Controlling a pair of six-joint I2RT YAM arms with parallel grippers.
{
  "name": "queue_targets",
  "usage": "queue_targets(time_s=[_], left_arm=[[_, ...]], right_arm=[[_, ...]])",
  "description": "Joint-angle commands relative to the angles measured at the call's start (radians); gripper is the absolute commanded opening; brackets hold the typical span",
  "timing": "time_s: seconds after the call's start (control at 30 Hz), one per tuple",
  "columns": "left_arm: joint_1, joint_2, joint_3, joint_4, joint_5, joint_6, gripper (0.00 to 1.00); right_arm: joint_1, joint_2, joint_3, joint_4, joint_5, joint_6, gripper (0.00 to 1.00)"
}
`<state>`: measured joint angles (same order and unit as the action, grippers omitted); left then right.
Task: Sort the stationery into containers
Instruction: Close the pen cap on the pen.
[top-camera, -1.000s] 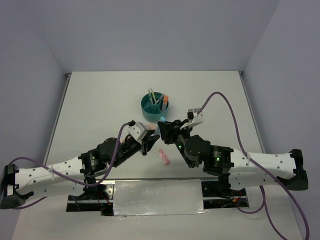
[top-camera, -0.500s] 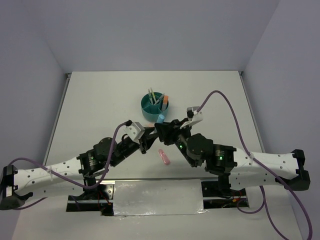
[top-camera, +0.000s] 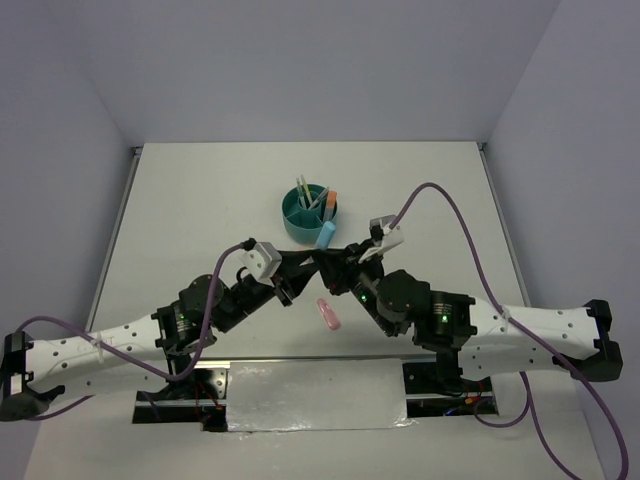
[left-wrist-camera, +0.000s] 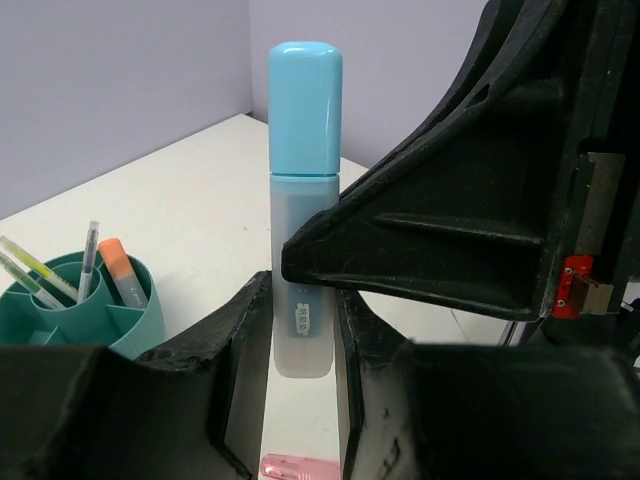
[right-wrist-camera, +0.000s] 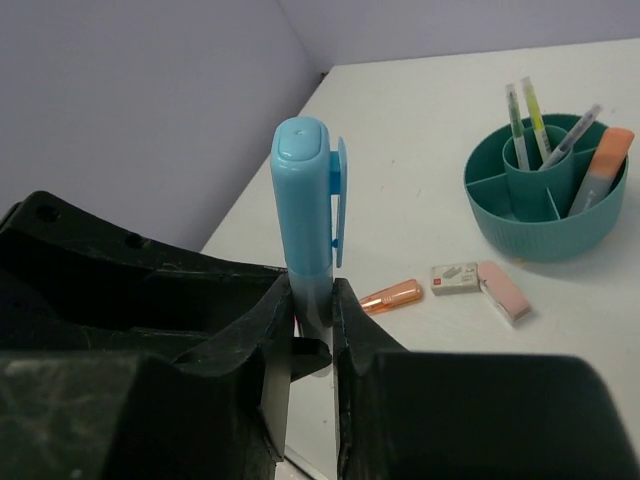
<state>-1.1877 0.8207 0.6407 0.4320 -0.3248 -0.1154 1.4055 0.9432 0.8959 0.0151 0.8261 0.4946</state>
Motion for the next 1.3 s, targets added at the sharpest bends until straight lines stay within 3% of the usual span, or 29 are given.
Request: queue_targets(time_s=[0.0, 0.03, 0.07, 0.13, 0.2, 0.3, 0.37, 0.43, 0.53, 0.6, 0.67, 0.8, 1.0, 1.27], left_arm=[[0.002, -0.002, 0.034, 0.097, 0.067, -0.036, 0.0], [0.002, -0.002, 0.049, 0.084, 0.076, -0.041, 0.04], [0.002, 0.0, 0.059, 0.041, 0.102, -0.047, 0.17], [0.002, -0.002, 0.077, -0.002, 0.127, -0.058, 0.24], [0.002, -0.014, 0.076, -0.015, 0.141, -0.061, 0.47], [0.002, -0.031, 0.076, -0.05, 0.19, -0.076, 0.66], [0.002, -0.043, 0.086, -0.102, 0.21, -0.089, 0.84], [0.002, -0.054, 0.118, -0.16, 0.22, -0.093, 0.93], [0.002, -0.087, 0.191, -0.294, 0.262, -0.096, 0.99], [0.002, -0.109, 0.261, -0.385, 0.299, -0.095, 0.99], [0.002, -0.112, 0.318, -0.429, 0.262, -0.116, 0.99], [0.002, -0.046, 0.508, -0.571, 0.123, -0.209, 0.99], [0.003, 0.075, 0.665, -0.725, 0.081, -0.293, 0.99], [0.014, 0.106, 0.611, -0.759, 0.223, -0.325, 0.87]], right_arm=[[0.018, -0.009, -0.031, 0.08, -0.084, -0.065, 0.08], [0.018, -0.029, -0.041, 0.098, -0.102, -0.092, 0.03], [0.013, -0.041, -0.055, 0.12, -0.125, -0.123, 0.0], [0.004, -0.084, -0.092, 0.158, -0.157, -0.177, 0.0], [-0.014, -0.119, -0.139, 0.213, -0.233, -0.244, 0.0], [-0.074, -0.185, -0.176, 0.221, -0.335, -0.274, 0.0], [-0.144, -0.228, -0.192, 0.198, -0.45, -0.292, 0.0], [-0.209, -0.244, -0.186, 0.152, -0.633, -0.309, 0.0], [-0.327, -0.264, -0.176, 0.071, -0.809, -0.327, 0.0], [-0.406, -0.262, -0.167, 0.019, -1.035, -0.358, 0.0], [-0.448, -0.25, -0.147, -0.013, -1.268, -0.369, 0.0], [-0.467, -0.157, -0.103, -0.084, -1.505, -0.387, 0.0], [-0.496, -0.107, -0.08, -0.05, -1.729, -0.363, 0.0], [-0.531, -0.104, -0.015, -0.116, -1.76, -0.386, 0.0]])
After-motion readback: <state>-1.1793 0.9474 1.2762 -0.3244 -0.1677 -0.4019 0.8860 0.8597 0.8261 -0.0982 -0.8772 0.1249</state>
